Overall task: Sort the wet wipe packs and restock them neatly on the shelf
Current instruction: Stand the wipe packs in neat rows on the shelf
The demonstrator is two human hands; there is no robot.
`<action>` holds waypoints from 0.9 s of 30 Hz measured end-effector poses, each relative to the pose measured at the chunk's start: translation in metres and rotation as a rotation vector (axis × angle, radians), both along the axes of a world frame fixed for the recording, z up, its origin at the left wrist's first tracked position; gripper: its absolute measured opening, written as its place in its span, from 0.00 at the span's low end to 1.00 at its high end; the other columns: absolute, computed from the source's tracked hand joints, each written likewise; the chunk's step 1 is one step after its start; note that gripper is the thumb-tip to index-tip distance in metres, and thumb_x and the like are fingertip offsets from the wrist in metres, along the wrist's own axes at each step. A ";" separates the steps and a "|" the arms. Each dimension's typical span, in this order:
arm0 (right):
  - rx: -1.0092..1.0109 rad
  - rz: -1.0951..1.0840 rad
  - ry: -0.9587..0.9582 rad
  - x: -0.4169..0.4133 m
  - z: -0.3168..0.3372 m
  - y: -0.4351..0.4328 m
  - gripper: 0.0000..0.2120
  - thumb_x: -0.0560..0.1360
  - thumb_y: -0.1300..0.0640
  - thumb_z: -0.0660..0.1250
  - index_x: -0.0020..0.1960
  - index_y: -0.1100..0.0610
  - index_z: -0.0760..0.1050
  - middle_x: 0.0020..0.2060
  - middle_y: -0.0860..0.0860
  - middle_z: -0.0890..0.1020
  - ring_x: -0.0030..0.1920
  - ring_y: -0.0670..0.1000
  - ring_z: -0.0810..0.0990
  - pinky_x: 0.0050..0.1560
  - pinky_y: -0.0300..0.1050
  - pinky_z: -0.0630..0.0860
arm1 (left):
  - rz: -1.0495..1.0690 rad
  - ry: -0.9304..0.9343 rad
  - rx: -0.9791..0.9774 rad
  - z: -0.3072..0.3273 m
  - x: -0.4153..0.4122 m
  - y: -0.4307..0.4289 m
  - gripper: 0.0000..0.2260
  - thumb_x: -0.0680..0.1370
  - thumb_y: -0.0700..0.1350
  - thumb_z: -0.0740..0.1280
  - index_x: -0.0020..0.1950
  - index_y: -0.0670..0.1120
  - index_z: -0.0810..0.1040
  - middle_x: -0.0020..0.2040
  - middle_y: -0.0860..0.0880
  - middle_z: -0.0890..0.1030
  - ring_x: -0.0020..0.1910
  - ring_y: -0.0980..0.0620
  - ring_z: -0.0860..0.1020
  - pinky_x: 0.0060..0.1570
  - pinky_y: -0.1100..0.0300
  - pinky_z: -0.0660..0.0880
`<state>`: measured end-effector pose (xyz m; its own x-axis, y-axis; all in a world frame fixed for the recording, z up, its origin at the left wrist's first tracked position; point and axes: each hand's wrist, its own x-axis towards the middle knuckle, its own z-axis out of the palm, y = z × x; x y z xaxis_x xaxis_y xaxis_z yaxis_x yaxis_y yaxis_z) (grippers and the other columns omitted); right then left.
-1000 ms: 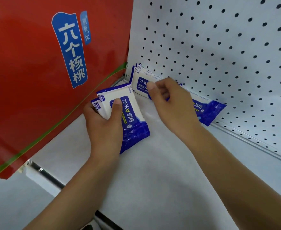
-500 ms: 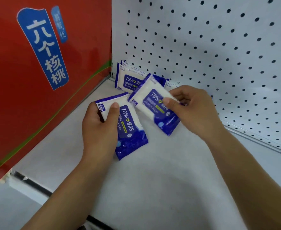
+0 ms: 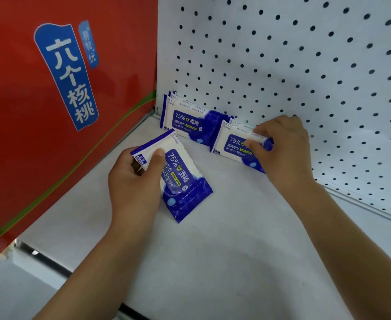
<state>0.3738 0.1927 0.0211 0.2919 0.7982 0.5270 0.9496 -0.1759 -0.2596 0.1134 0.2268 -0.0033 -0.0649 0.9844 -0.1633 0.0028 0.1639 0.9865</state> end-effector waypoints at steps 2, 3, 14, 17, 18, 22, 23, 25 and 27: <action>0.018 -0.024 -0.031 0.002 -0.003 0.001 0.15 0.70 0.55 0.78 0.54 0.56 0.80 0.50 0.53 0.80 0.54 0.55 0.74 0.53 0.47 0.66 | 0.003 -0.008 -0.002 0.000 0.000 0.000 0.20 0.76 0.56 0.72 0.66 0.53 0.76 0.58 0.55 0.83 0.53 0.54 0.84 0.42 0.63 0.82; 0.026 -0.027 -0.034 0.002 -0.003 0.001 0.16 0.70 0.55 0.78 0.55 0.57 0.80 0.51 0.53 0.80 0.55 0.55 0.73 0.53 0.45 0.64 | 0.003 -0.021 -0.008 0.000 0.000 0.001 0.21 0.75 0.57 0.72 0.67 0.53 0.76 0.59 0.54 0.83 0.54 0.53 0.84 0.45 0.59 0.83; -0.290 0.260 0.576 -0.078 0.023 -0.020 0.17 0.73 0.39 0.71 0.57 0.46 0.78 0.49 0.38 0.82 0.52 0.36 0.78 0.46 0.27 0.73 | -0.024 -0.317 -0.050 0.006 0.001 -0.001 0.18 0.68 0.55 0.74 0.56 0.55 0.79 0.53 0.55 0.86 0.52 0.55 0.86 0.47 0.53 0.83; -0.386 0.337 0.689 -0.086 0.019 -0.014 0.17 0.72 0.45 0.74 0.58 0.49 0.77 0.51 0.41 0.83 0.51 0.37 0.81 0.43 0.31 0.77 | -0.078 -0.432 -0.064 0.007 -0.001 0.000 0.17 0.70 0.50 0.73 0.57 0.52 0.79 0.53 0.53 0.87 0.54 0.53 0.86 0.46 0.54 0.84; -0.376 0.341 0.690 -0.087 0.019 -0.011 0.16 0.73 0.46 0.75 0.57 0.50 0.77 0.50 0.42 0.84 0.51 0.38 0.82 0.43 0.32 0.78 | -0.100 -0.425 -0.067 0.009 -0.003 0.001 0.17 0.70 0.50 0.73 0.58 0.51 0.79 0.54 0.52 0.87 0.55 0.53 0.86 0.46 0.55 0.84; -0.249 0.256 0.533 -0.084 0.025 0.012 0.12 0.73 0.48 0.76 0.53 0.51 0.79 0.44 0.41 0.82 0.44 0.40 0.80 0.40 0.29 0.73 | -0.184 0.104 0.054 0.007 -0.022 0.013 0.21 0.76 0.51 0.74 0.67 0.53 0.73 0.60 0.56 0.81 0.57 0.55 0.82 0.50 0.62 0.80; -0.217 0.222 0.467 -0.082 0.026 0.019 0.12 0.74 0.49 0.75 0.53 0.52 0.79 0.42 0.41 0.81 0.42 0.41 0.79 0.41 0.30 0.73 | -0.186 0.255 0.108 0.004 -0.026 0.016 0.23 0.77 0.52 0.75 0.70 0.54 0.72 0.62 0.57 0.79 0.60 0.57 0.79 0.54 0.60 0.78; -0.176 0.163 0.290 -0.081 0.026 0.036 0.12 0.76 0.49 0.73 0.55 0.54 0.79 0.43 0.46 0.81 0.44 0.48 0.79 0.46 0.42 0.77 | -0.219 0.513 0.238 -0.003 -0.032 0.017 0.24 0.78 0.54 0.73 0.72 0.56 0.70 0.69 0.57 0.75 0.67 0.56 0.73 0.65 0.54 0.74; -0.174 0.138 0.116 -0.082 0.022 0.052 0.11 0.77 0.49 0.70 0.56 0.55 0.79 0.47 0.51 0.82 0.47 0.53 0.79 0.48 0.50 0.77 | -0.287 0.767 0.373 -0.012 -0.034 0.018 0.24 0.79 0.57 0.70 0.74 0.55 0.71 0.73 0.54 0.71 0.73 0.53 0.68 0.73 0.50 0.66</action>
